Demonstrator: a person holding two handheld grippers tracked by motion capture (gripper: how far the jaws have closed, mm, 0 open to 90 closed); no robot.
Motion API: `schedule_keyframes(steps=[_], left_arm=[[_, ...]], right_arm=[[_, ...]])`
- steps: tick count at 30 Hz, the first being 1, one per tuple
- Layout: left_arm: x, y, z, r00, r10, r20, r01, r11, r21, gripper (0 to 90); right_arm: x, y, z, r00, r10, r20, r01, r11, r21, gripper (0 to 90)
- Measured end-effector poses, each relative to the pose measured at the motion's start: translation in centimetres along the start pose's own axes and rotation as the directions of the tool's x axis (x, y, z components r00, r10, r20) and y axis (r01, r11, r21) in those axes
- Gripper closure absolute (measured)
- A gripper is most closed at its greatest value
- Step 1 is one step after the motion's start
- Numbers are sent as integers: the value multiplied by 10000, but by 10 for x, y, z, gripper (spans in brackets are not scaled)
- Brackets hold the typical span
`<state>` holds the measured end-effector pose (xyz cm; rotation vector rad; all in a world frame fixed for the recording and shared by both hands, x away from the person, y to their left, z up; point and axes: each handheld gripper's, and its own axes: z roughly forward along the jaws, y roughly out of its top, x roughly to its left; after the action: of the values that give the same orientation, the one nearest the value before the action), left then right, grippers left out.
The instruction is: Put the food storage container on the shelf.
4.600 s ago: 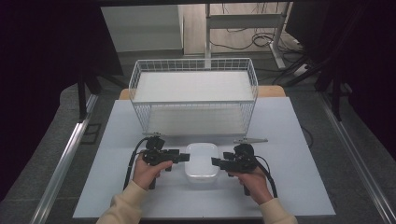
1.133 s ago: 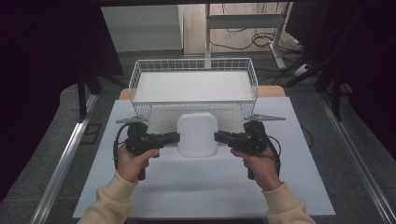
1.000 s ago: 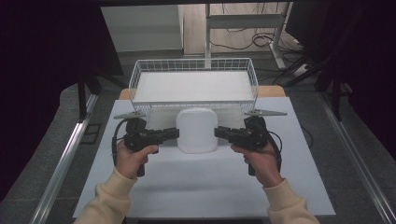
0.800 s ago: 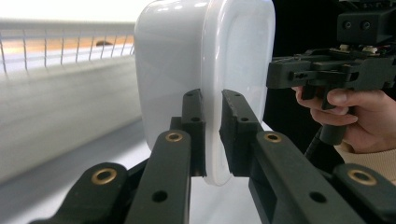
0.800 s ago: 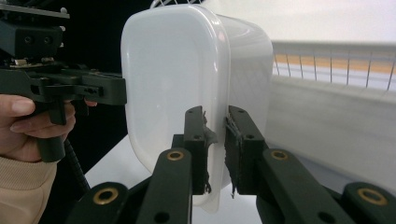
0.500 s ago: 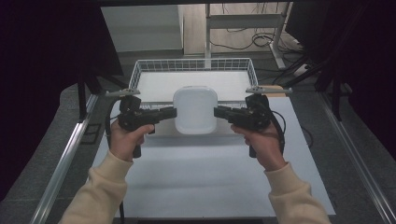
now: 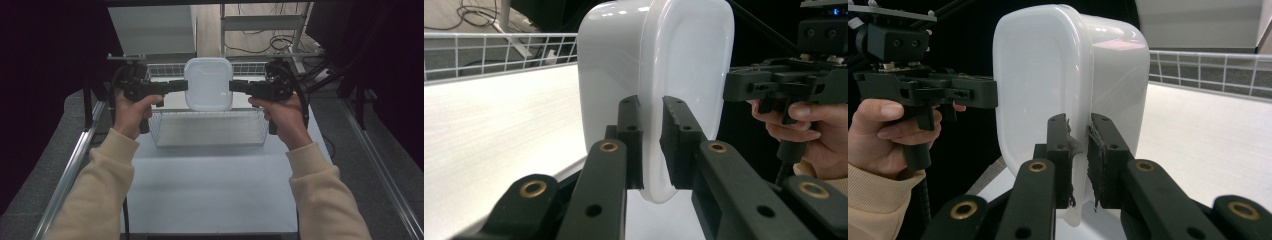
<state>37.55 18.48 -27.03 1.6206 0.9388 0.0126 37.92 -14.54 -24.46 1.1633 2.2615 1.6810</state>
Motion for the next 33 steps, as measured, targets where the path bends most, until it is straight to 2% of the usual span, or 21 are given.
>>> schedule_keyframes(steps=[8, 12, 19, 23, 26, 27, 29, 32, 33], left_arm=[[33, 4, 19, 9959, -891, -130, 896, 9951, 423, 796], [45, 5, 27, 9907, -1332, -280, 1344, 9898, 472, 793], [65, 5, 40, 9833, -1799, -284, 1816, 9803, 775, 789], [74, 5, 46, 9724, -2319, -264, 2332, 9705, 606, 785], [80, 6, 50, 9602, -2791, -76, 2791, 9586, 570, 779], [82, 6, 52, 9581, -2863, -83, 2862, 9562, 613, 775], [84, 5, 56, 9520, -3059, -100, 3060, 9505, 550, 770], [88, 4, 62, 9400, -3411, -38, 3411, 9396, 275, 761], [90, 4, 63, 9405, -3399, -32, 3398, 9402, 248, 761]], right_arm=[[-25, 9, 26, 9978, 648, 127, -655, 9958, 644, 803], [-37, 9, 40, 9953, 940, 249, -957, 9924, 775, 802], [-52, 9, 54, 9896, 1398, 325, -1423, 9850, 976, 793], [-58, 8, 61, 9866, 1533, 565, -1582, 9828, 956, 766], [-64, 9, 65, 9819, 1797, 603, -1844, 9792, 851, 743], [-67, 9, 67, 9798, 1898, 631, -1947, 9772, 850, 732], [-73, 9, 70, 9741, 2164, 650, -2217, 9710, 892, 710], [-84, 8, 74, 9606, 2725, 548, -2763, 9574, 835, 692], [-87, 7, 75, 9546, 2937, 498, -2968, 9519, 759, 685]])
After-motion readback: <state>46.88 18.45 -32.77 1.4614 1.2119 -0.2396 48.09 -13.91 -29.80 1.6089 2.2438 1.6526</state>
